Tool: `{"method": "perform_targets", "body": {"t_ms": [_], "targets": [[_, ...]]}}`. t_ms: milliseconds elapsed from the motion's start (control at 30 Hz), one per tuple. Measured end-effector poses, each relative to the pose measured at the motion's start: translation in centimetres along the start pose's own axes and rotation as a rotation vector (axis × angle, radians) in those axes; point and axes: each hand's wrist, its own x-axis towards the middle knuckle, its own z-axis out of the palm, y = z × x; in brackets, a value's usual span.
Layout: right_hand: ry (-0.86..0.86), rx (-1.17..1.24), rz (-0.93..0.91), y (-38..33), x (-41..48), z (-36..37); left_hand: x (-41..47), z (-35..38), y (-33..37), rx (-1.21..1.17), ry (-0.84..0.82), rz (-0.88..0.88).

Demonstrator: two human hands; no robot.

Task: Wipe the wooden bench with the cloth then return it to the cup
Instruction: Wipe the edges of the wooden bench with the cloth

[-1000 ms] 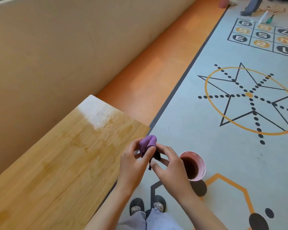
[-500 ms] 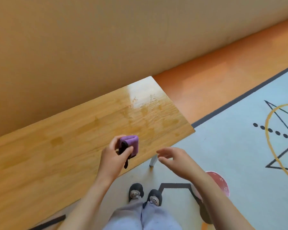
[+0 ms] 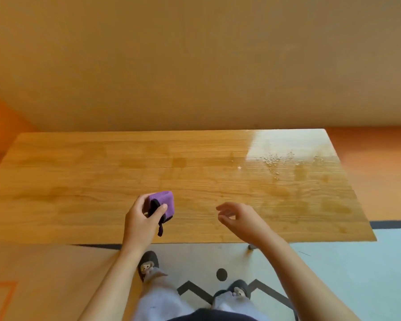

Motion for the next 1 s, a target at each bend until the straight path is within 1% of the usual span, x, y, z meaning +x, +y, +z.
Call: {"method": "perform_targets", "body": {"t_ms": [133, 200, 300, 433, 567, 700, 867, 1000], "targets": [[-0.04, -0.042, -0.06, -6.5, 5.3, 4.8, 3.7, -6.9, -3.6, -0.029, 0.058, -0.04], [-0.036, -0.062, -0.074, -8.9, 7.0, 6.4, 5.2, -9.2, -4.3, -0.02, 0.057, -0.044], [-0.023, -0.081, -0.11, -14.3, 11.7, 10.6, 9.3, -15.3, -6.1, -0.029, 0.085, -0.054], [-0.008, -0.103, -0.167, -20.9, 18.1, 15.0, 15.1, -22.7, -8.7, 0.023, 0.139, -0.048], [-0.007, -0.151, -0.231, -26.4, 23.4, 17.7, 19.2, -28.6, -10.5, 0.063, 0.223, -0.057], [-0.042, -0.225, -0.304, -31.3, 28.2, 19.8, 22.4, -32.7, -11.6, 0.078, 0.333, -0.077], [-0.086, -0.295, -0.416, -35.9, 34.1, 22.6, 27.1, -36.1, -12.7, 0.002, 0.473, -0.124], [-0.113, -0.324, -0.486, -38.4, 39.3, 25.5, 31.2, -39.2, -14.3, -0.025, 0.477, -0.126]]}}
